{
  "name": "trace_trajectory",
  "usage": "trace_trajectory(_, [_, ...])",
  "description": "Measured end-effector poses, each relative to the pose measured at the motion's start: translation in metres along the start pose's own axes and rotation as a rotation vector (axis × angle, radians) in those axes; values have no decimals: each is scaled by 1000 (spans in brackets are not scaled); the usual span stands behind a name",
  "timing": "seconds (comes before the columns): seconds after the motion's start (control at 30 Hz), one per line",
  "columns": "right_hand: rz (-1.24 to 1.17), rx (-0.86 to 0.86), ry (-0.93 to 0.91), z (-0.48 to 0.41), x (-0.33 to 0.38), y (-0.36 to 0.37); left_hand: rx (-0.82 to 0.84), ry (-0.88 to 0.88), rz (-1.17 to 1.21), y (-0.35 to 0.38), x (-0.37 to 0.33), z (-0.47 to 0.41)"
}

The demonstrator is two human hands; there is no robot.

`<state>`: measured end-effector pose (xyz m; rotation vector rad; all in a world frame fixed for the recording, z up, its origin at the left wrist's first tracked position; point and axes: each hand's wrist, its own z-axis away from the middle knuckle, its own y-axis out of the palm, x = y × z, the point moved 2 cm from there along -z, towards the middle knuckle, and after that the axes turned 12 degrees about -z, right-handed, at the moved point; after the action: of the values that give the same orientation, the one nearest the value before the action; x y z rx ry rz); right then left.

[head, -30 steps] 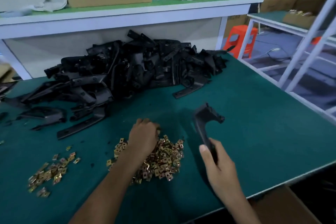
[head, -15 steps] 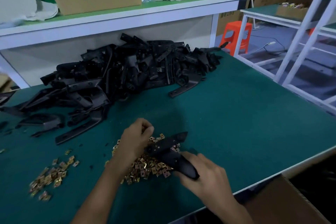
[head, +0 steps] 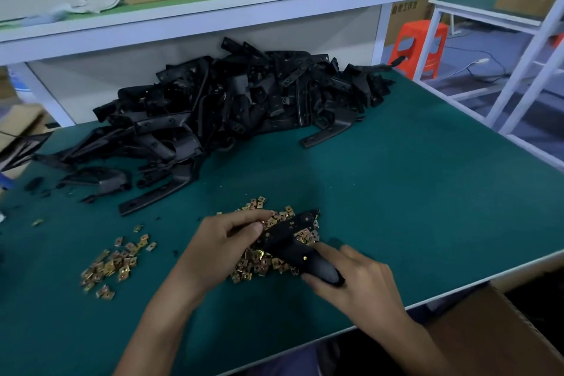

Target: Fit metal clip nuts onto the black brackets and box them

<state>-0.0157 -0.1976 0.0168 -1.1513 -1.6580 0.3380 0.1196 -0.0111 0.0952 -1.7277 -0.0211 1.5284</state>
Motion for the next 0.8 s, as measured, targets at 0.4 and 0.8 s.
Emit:
trace_trajectory(0.4, [-15, 59, 14, 1, 0, 1, 46, 92, -321, -3, 6, 0])
trace_trajectory(0.8, [55, 115, 6, 0, 0, 2, 13, -56, -2, 10, 16, -1])
